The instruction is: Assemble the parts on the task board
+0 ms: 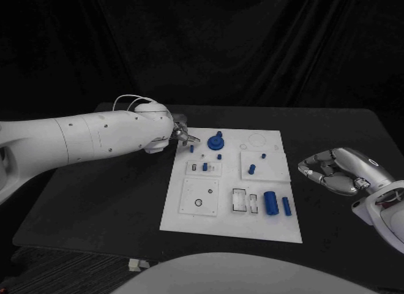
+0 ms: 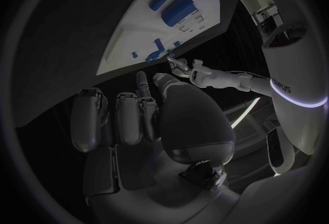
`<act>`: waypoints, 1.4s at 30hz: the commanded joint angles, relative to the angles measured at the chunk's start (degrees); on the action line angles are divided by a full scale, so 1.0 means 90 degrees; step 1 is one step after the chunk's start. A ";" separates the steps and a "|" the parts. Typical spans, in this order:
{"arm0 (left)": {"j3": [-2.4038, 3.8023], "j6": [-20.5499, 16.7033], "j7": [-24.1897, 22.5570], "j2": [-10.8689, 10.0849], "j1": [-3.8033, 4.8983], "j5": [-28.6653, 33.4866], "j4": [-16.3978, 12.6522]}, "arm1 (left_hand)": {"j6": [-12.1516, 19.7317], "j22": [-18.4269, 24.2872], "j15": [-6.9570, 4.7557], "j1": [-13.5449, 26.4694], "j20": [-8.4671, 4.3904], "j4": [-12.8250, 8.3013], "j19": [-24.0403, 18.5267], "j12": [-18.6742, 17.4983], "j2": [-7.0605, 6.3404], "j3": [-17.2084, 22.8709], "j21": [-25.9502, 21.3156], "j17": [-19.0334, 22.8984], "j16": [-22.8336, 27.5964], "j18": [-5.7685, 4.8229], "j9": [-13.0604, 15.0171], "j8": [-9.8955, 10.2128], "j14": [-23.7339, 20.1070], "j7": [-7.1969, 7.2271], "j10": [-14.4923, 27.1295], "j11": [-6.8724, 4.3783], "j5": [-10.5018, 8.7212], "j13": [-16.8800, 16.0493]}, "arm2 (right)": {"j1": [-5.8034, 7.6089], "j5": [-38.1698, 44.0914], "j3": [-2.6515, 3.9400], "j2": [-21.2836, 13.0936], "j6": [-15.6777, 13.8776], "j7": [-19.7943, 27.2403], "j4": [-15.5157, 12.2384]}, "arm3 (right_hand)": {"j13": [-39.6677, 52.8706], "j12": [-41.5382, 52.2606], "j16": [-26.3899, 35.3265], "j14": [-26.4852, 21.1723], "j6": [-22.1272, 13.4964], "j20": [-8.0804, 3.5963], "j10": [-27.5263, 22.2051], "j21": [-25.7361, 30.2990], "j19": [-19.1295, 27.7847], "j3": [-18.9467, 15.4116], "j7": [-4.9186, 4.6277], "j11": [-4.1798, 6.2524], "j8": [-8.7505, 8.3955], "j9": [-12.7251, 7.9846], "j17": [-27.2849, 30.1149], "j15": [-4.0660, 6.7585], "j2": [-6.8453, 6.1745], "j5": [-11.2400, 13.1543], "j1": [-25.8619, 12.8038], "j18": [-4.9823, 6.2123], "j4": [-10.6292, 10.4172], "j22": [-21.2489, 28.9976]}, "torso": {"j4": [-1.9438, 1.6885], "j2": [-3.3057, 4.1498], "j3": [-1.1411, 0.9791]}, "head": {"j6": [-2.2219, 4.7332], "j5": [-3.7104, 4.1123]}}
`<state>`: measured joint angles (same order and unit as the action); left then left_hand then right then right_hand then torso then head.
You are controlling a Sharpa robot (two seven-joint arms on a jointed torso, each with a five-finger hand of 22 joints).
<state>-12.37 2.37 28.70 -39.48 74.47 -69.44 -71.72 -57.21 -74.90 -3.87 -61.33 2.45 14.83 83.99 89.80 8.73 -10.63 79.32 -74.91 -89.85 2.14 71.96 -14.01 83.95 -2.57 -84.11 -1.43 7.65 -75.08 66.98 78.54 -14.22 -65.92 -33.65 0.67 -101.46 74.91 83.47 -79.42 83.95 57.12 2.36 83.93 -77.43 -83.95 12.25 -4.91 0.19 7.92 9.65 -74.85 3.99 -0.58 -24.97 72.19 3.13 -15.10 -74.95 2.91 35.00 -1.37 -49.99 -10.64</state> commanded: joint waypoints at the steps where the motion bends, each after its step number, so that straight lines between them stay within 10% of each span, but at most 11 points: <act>1: 0.0005 0.0128 -0.0009 0.0030 -0.0025 -0.0012 -0.0003 | 0.0034 -0.1283 0.0041 -0.0077 0.0051 -0.0049 -0.0012 0.0023 -0.0009 0.0005 -0.0042 -0.1677 -0.0017 0.0061 -0.0011 0.0040 0.0673 -0.0018 -0.0654 0.0049 0.0042 -0.1658 | 0.0020 0.0000 0.0005 -0.0024 -0.0117 -0.0017 -0.0067 | 0.0593 -0.0035 0.0011 0.0394 0.0041 -0.0001 0.0187 0.0043 -0.0157 -0.0004 -0.0020 -0.0037 -0.0030 0.0010 -0.0016 -0.0022 -0.0075 -0.0046 0.0003 -0.0034 -0.0002 -0.1254 | -0.0006 0.0005 0.0003 | -0.0001 -0.0007; 23: 0.0006 0.0281 -0.0096 0.0120 -0.0134 -0.0012 0.0036 | 0.0044 -0.1256 0.0063 -0.0220 0.0073 -0.0112 -0.0079 0.0023 -0.0053 0.0077 -0.0132 -0.1677 -0.0017 0.0081 -0.0053 0.0131 0.0673 -0.0034 -0.0654 0.0069 0.0390 -0.1658 | 0.0028 -0.0116 0.0005 0.0023 0.0002 0.0013 0.0016 | 0.0607 -0.0027 -0.0060 0.0411 0.0073 0.0005 0.0189 0.0030 -0.0160 0.0004 -0.0022 -0.0041 -0.0029 0.0019 -0.0107 -0.0026 -0.0075 -0.0074 0.0003 -0.0037 -0.0012 -0.1258 | -0.0001 -0.0007 -0.0001 | -0.0001 -0.0029; 36: 0.0006 0.0093 -0.0259 0.0127 -0.0148 -0.0012 0.0035 | -0.0008 -0.1254 0.0040 -0.0563 0.0058 -0.0265 -0.0091 0.0023 -0.0118 0.0403 -0.0135 -0.1677 -0.0017 0.0085 -0.0118 0.0256 0.0673 0.0011 -0.0654 0.0035 0.1565 -0.1658 | 0.0028 -0.0145 0.0004 0.0032 0.0044 0.0000 0.0060 | 0.0589 -0.0042 -0.0057 0.0410 0.0090 0.0009 0.0177 0.0042 -0.0154 0.0024 -0.0017 -0.0042 -0.0030 0.0026 -0.0096 -0.0029 -0.0071 -0.0082 0.0038 -0.0034 0.0009 -0.1255 | 0.0011 -0.0004 0.0002 | -0.0001 -0.0008; 42: 0.0006 0.0032 -0.0338 0.0134 -0.0150 -0.0012 0.0036 | -0.0056 -0.1256 0.0013 -0.0693 0.0037 -0.0304 -0.0088 0.0023 -0.0157 0.0616 -0.0128 -0.1677 -0.0017 0.0083 -0.0118 0.0261 0.0673 0.0053 -0.0654 0.0001 0.1699 -0.1658 | 0.0027 -0.0146 0.0004 0.0053 0.0083 -0.0018 0.0088 | 0.0584 -0.0047 -0.0055 0.0407 0.0100 0.0014 0.0170 0.0059 -0.0146 0.0052 -0.0018 -0.0044 -0.0040 0.0031 -0.0087 -0.0030 -0.0078 -0.0103 0.0097 -0.0030 0.0050 -0.1250 | 0.0005 -0.0003 0.0000 | -0.0001 0.0005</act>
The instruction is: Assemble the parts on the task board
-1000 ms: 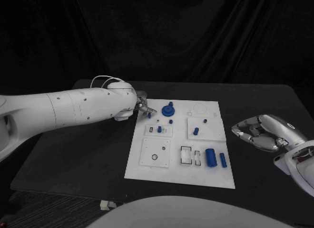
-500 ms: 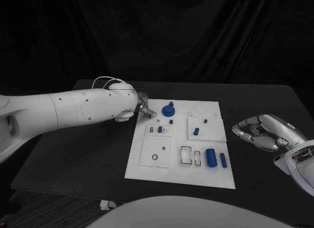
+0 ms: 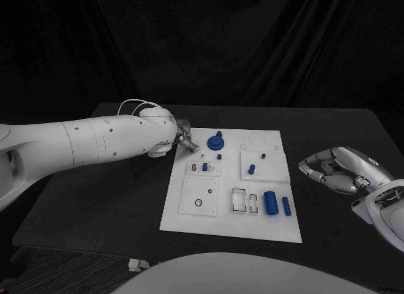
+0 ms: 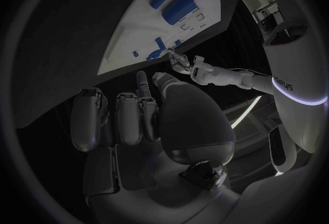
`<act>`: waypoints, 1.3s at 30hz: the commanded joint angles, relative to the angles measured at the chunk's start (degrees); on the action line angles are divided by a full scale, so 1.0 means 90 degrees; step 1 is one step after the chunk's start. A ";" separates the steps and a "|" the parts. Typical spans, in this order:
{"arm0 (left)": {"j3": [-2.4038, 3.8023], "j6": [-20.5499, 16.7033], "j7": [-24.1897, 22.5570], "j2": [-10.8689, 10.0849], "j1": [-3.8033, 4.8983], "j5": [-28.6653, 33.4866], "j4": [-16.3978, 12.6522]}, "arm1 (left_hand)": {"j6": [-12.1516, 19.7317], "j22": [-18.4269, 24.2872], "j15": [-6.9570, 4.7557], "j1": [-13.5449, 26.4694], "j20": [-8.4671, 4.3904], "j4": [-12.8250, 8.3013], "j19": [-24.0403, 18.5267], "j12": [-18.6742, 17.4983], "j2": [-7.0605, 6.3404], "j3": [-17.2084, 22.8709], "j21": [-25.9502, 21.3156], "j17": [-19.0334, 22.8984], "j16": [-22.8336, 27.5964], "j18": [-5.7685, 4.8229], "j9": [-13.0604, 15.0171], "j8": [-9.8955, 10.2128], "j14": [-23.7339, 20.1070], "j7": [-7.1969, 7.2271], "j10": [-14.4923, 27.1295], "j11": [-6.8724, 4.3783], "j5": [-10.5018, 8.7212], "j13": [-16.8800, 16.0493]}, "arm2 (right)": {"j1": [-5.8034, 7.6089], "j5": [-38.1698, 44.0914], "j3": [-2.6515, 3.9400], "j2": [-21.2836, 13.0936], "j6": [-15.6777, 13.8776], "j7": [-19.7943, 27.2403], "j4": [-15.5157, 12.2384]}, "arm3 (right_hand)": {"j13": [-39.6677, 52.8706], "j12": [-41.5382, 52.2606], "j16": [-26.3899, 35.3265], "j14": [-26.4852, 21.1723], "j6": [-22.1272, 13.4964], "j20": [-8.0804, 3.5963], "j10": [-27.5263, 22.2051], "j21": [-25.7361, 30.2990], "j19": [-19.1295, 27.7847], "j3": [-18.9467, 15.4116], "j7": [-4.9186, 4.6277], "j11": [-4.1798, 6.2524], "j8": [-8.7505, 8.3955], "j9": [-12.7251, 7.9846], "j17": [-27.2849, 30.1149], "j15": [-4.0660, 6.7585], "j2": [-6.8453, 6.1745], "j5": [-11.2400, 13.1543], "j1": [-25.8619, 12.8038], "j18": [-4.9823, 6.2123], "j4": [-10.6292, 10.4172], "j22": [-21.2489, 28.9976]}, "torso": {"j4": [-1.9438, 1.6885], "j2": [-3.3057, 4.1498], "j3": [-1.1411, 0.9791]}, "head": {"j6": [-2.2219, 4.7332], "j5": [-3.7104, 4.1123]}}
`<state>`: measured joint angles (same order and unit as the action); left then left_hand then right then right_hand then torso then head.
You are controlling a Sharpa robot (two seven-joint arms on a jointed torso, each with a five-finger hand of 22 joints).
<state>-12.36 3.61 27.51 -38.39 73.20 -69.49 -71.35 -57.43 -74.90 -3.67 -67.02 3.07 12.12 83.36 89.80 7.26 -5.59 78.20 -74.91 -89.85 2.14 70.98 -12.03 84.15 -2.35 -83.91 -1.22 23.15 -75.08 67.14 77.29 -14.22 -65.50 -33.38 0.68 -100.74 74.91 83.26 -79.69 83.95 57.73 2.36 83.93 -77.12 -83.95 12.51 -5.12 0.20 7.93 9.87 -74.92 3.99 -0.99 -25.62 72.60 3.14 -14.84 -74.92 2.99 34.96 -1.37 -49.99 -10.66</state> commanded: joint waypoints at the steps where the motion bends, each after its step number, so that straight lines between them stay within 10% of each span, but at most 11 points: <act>1: 0.0005 -0.0114 -0.0220 0.0012 -0.0010 -0.0007 -0.0004 | -0.0032 -0.1256 -0.0011 -0.0068 -0.0033 -0.0004 -0.0017 0.0023 0.0004 0.0070 -0.0001 -0.1677 -0.0017 0.0084 -0.0009 0.0041 0.0650 0.0031 -0.0677 -0.0024 -0.0020 -0.1658 | 0.0009 -0.0007 0.0004 0.0010 0.0054 -0.0020 0.0011 | 0.0583 -0.0025 -0.0025 0.0407 0.0032 0.0014 0.0168 0.0022 -0.0146 0.0024 0.0004 -0.0045 -0.0040 0.0007 -0.0078 -0.0030 -0.0031 -0.0030 0.0051 -0.0031 0.0021 -0.1254 | -0.0005 0.0001 0.0000 | -0.0001 0.0011; 16: 0.0005 -0.0141 -0.0277 -0.0030 -0.0011 0.0263 -0.0010 | -0.0078 -0.1242 -0.0055 -0.0283 -0.0081 -0.0041 -0.0042 0.0023 -0.0332 0.0846 -0.0045 -0.1677 -0.0017 0.0093 -0.0010 0.0077 0.0650 0.0075 -0.0677 -0.0069 0.0547 -0.1658 | 0.0007 -0.0007 0.0004 0.0043 0.0086 -0.0039 0.0075 | 0.0573 -0.0033 -0.0016 0.0404 0.0040 0.0017 0.0162 0.0042 -0.0138 0.0028 -0.0003 -0.0053 -0.0046 0.0010 -0.0062 -0.0035 -0.0018 -0.0004 0.0037 -0.0027 0.0003 -0.1249 | -0.0007 -0.0005 -0.0004 | -0.0001 -0.0019; 23: 0.0005 -0.0079 -0.0255 -0.0033 -0.0014 0.0287 0.0012 | -0.0099 -0.1221 -0.0061 -0.0084 -0.0085 -0.0335 -0.0083 0.0023 -0.1075 0.2810 -0.0120 -0.1677 -0.0017 0.0106 -0.0033 0.0158 0.0650 0.0061 -0.0677 -0.0062 0.0098 -0.1658 | 0.0004 -0.0007 0.0004 0.0061 0.0077 -0.0042 0.0103 | 0.0566 -0.0039 -0.0018 0.0403 0.0045 0.0019 0.0157 0.0045 -0.0137 0.0037 -0.0001 -0.0053 -0.0047 0.0012 -0.0063 -0.0037 -0.0012 -0.0001 0.0052 -0.0026 0.0011 -0.1248 | -0.0001 -0.0005 -0.0002 | -0.0001 -0.0026; 39: 0.0005 -0.0266 -0.0447 -0.0084 -0.0034 0.0292 -0.0043 | -0.0140 -0.1214 -0.0043 0.0240 -0.0073 -0.0747 -0.0095 0.0023 -0.1329 0.3621 -0.0153 -0.1677 -0.0017 0.0112 -0.0163 0.0268 0.0650 0.0036 -0.0677 -0.0048 -0.0157 -0.1658 | -0.0005 -0.0032 0.0003 0.0095 0.0015 -0.0040 0.0199 | 0.0517 -0.0078 0.0024 0.0390 0.0066 0.0024 0.0128 0.0110 -0.0110 0.0067 -0.0002 -0.0057 -0.0050 0.0021 0.0000 -0.0040 -0.0007 -0.0001 0.0109 -0.0012 0.0051 -0.1229 | -0.0005 -0.0004 -0.0002 | -0.0001 -0.0031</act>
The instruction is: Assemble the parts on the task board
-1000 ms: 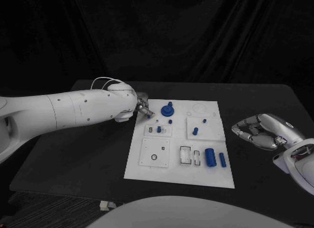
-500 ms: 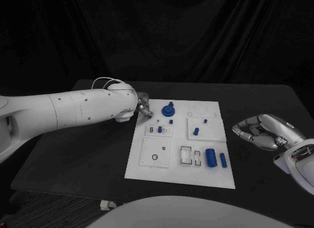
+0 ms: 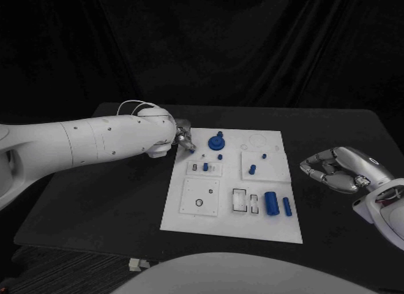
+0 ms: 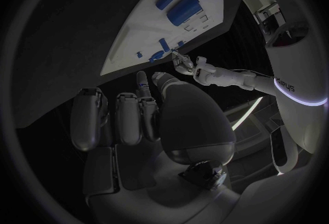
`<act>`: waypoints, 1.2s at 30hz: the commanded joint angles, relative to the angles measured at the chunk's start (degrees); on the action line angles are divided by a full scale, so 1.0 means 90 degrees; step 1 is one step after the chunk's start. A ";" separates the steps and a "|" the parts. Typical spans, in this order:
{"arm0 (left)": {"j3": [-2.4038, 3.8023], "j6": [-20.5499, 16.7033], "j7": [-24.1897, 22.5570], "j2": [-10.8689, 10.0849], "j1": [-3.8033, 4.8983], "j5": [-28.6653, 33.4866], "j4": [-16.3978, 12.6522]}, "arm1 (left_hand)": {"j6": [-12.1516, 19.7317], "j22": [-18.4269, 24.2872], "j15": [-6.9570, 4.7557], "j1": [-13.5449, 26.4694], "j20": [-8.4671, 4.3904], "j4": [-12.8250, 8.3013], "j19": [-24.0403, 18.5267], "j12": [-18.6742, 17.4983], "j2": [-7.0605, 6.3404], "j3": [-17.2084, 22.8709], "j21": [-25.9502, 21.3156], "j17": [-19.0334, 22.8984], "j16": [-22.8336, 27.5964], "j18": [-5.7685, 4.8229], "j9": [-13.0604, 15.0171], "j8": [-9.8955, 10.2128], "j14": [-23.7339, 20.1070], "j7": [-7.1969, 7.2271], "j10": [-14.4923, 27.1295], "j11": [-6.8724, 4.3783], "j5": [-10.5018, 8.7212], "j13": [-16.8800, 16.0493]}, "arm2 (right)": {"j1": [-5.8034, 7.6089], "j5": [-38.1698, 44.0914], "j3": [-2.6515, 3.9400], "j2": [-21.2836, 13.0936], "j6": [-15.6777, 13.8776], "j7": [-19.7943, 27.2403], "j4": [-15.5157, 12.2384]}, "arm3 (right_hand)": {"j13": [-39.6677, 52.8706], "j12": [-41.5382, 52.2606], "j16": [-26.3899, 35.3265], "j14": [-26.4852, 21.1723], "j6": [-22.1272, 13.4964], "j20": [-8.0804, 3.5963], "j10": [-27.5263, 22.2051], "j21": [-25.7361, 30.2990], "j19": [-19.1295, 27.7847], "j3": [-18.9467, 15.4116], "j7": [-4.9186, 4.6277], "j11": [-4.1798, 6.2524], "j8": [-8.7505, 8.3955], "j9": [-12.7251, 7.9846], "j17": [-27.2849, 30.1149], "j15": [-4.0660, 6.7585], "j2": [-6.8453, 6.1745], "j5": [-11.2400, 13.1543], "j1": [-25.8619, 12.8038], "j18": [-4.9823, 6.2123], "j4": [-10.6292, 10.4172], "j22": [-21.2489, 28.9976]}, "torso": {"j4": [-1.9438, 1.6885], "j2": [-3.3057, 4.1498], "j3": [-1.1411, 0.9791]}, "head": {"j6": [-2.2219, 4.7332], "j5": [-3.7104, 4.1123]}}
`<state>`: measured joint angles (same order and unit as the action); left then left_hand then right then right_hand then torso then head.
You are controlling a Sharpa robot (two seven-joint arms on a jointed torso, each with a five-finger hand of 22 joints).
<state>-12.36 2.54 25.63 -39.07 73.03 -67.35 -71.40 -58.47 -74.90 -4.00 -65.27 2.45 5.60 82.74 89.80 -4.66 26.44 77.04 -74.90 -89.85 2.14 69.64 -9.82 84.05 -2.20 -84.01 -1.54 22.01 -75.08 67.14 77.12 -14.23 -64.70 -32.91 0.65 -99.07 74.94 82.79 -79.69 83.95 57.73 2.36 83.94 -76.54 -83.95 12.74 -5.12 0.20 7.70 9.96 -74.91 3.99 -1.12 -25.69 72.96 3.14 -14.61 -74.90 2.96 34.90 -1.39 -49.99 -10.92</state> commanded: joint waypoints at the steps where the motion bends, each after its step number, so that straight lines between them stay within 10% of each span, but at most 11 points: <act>1: 0.0005 -0.0171 -0.0269 -0.0013 -0.0015 0.0055 -0.0045 | -0.0036 -0.1216 -0.0009 0.0041 -0.0005 -0.0052 -0.0022 0.0022 -0.0010 0.0089 -0.0019 -0.1677 -0.0017 0.0110 -0.0021 0.0023 0.0661 0.0024 -0.0665 -0.0016 -0.0035 -0.1658 | -0.0007 -0.0027 0.0004 0.0008 -0.0038 -0.0036 0.0019 | 0.0513 -0.0026 0.0023 0.0390 0.0066 0.0024 0.0127 0.0046 -0.0110 0.0041 -0.0002 -0.0057 -0.0025 0.0011 -0.0001 -0.0040 0.0007 0.0007 0.0069 -0.0012 0.0025 -0.1231 | -0.0001 0.0003 0.0001 | -0.0001 -0.0004; 18: 0.0005 -0.0459 -0.0212 -0.0224 -0.0019 0.1049 -0.0260 | -0.0399 -0.1212 -0.0065 0.0148 -0.0056 -0.0546 -0.0019 0.0022 -0.0209 0.0725 -0.0043 -0.1677 -0.0017 0.0113 -0.0328 0.0145 0.0661 0.0081 -0.0665 -0.0077 -0.0286 -0.1658 | -0.0023 -0.0122 0.0004 -0.0021 -0.0063 0.0023 -0.0013 | 0.0474 -0.0061 0.0052 0.0376 0.0141 0.0032 0.0099 0.0092 -0.0089 0.0085 -0.0004 -0.0064 -0.0010 0.0035 0.0046 -0.0048 0.0007 -0.0007 0.0159 -0.0003 0.0091 -0.1219 | 0.0000 0.0010 -0.0006 | -0.0001 -0.0001; 36: 0.0004 -0.1207 0.0387 -0.0987 -0.0015 0.1343 -0.1578 | -0.0469 -0.1212 -0.0069 0.0237 -0.0061 -0.0592 -0.0012 0.0022 -0.0168 0.0898 -0.0043 -0.1677 -0.0017 0.0113 -0.0370 0.0152 0.0661 0.0073 -0.0665 -0.0078 -0.0168 -0.1658 | -0.0024 -0.0124 0.0004 -0.0060 -0.0066 -0.0014 -0.0056 | 0.0465 -0.0071 0.0054 0.0375 0.0133 0.0034 0.0092 0.0092 -0.0088 0.0105 -0.0008 -0.0066 -0.0025 0.0037 0.0052 -0.0049 -0.0004 -0.0040 0.0205 -0.0003 0.0128 -0.1219 | -0.0004 0.0007 0.0000 | -0.0001 -0.0032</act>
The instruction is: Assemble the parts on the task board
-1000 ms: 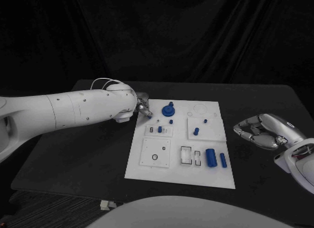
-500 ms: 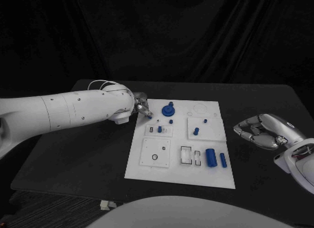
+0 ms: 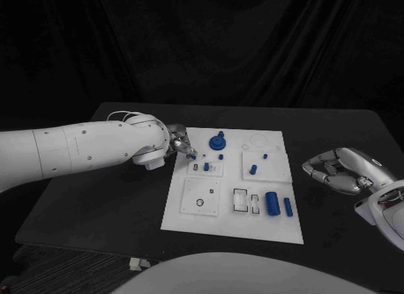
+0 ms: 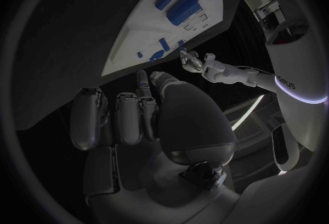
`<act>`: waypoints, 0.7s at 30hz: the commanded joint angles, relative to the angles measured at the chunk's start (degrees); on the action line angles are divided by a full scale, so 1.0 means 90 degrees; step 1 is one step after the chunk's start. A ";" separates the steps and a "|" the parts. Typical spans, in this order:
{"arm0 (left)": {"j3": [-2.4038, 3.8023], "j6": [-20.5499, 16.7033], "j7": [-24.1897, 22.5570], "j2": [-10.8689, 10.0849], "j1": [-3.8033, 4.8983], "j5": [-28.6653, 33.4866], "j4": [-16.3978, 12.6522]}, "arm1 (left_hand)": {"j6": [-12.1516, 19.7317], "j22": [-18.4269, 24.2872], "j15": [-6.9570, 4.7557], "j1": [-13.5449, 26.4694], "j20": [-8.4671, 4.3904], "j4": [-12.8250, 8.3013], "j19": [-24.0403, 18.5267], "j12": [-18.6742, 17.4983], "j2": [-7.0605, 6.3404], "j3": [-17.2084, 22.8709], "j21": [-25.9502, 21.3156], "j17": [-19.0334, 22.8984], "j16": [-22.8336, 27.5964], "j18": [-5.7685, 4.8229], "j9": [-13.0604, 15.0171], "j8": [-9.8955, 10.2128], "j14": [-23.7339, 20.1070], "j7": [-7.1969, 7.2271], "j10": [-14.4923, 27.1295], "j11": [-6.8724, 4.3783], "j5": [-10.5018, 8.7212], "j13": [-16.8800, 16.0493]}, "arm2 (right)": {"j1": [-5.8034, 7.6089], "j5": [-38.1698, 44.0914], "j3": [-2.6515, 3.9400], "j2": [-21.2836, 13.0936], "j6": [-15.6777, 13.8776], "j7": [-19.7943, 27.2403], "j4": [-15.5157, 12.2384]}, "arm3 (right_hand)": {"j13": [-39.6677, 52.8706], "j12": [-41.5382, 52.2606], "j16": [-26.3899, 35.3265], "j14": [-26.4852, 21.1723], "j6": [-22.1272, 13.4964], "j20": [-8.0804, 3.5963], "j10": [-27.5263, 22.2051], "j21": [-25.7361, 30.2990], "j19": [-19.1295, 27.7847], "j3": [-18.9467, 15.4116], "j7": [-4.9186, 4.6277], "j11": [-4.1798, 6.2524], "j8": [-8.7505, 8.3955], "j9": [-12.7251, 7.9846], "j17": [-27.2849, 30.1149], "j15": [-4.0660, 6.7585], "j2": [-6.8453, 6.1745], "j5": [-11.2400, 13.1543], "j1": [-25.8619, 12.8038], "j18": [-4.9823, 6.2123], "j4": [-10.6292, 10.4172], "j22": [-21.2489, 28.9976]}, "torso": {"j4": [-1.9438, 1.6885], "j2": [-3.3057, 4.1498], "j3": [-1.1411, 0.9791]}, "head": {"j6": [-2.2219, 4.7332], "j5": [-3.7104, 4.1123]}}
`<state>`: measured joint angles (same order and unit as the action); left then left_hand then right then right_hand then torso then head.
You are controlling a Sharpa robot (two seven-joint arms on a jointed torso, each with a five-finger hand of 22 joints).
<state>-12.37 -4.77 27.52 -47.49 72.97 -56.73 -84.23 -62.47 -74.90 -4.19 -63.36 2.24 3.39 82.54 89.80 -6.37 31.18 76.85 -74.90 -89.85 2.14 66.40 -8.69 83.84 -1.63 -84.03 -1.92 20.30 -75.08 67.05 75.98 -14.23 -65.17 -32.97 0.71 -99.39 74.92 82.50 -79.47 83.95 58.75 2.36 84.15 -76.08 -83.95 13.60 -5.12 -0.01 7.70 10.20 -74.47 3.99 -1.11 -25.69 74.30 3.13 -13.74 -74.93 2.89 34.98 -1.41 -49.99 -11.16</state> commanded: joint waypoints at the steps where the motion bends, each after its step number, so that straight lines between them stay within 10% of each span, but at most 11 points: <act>1: 0.0004 -0.0438 0.0193 -0.0103 -0.0009 0.0106 -0.0252 | -0.0028 -0.1215 -0.0047 0.0031 -0.0038 -0.0346 0.0016 0.0023 0.0026 0.0378 -0.0013 -0.1677 -0.0017 0.0112 -0.0011 0.0027 0.0684 0.0007 -0.0663 -0.0034 0.0025 -0.1658 | -0.0014 0.0002 0.0004 -0.0005 -0.0078 -0.0009 -0.0022 | 0.0451 -0.0052 0.0043 0.0370 0.0000 0.0035 0.0059 0.0058 -0.0081 0.0018 -0.0012 -0.0044 -0.0045 0.0008 0.0026 -0.0050 -0.0017 -0.0064 0.0078 0.0000 0.0051 -0.1212 | 0.0004 -0.0002 0.0004 | -0.0001 -0.0004; 21: 0.0001 -0.0566 0.0330 -0.0194 -0.0123 -0.0453 -0.0534 | -0.0074 -0.1225 -0.0048 0.0140 -0.0039 -0.0308 0.0043 0.0023 0.0085 0.0407 0.0021 -0.1677 -0.0017 0.0104 -0.0027 0.0022 0.0684 0.0010 -0.0663 -0.0035 -0.0008 -0.1658 | -0.0018 0.0002 0.0003 0.0010 -0.0292 0.0180 -0.0052 | 0.0414 -0.0083 0.0109 0.0351 -0.0045 0.0035 0.0038 0.0132 -0.0053 0.0025 -0.0020 -0.0044 -0.0084 0.0001 0.0124 -0.0047 -0.0028 -0.0094 0.0078 0.0016 0.0051 -0.1191 | 0.0003 -0.0001 0.0003 | -0.0001 0.0011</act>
<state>-12.40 -9.04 30.40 -49.35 72.03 -59.66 -88.88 -62.98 -74.90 -4.19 -62.22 2.03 2.57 82.76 89.80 -5.86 32.64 76.85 -74.90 -89.85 2.14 66.23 -8.64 83.84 -1.74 -84.03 -1.92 20.27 -75.08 67.02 75.92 -14.23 -65.05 -34.15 1.63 -99.69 74.92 82.02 -78.74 83.95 58.75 2.36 84.15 -75.20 -83.95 13.83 -5.12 -0.01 7.26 10.19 -73.44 3.99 -1.27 -26.32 74.58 3.13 -13.51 -74.92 2.93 34.94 -1.37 -49.99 -11.20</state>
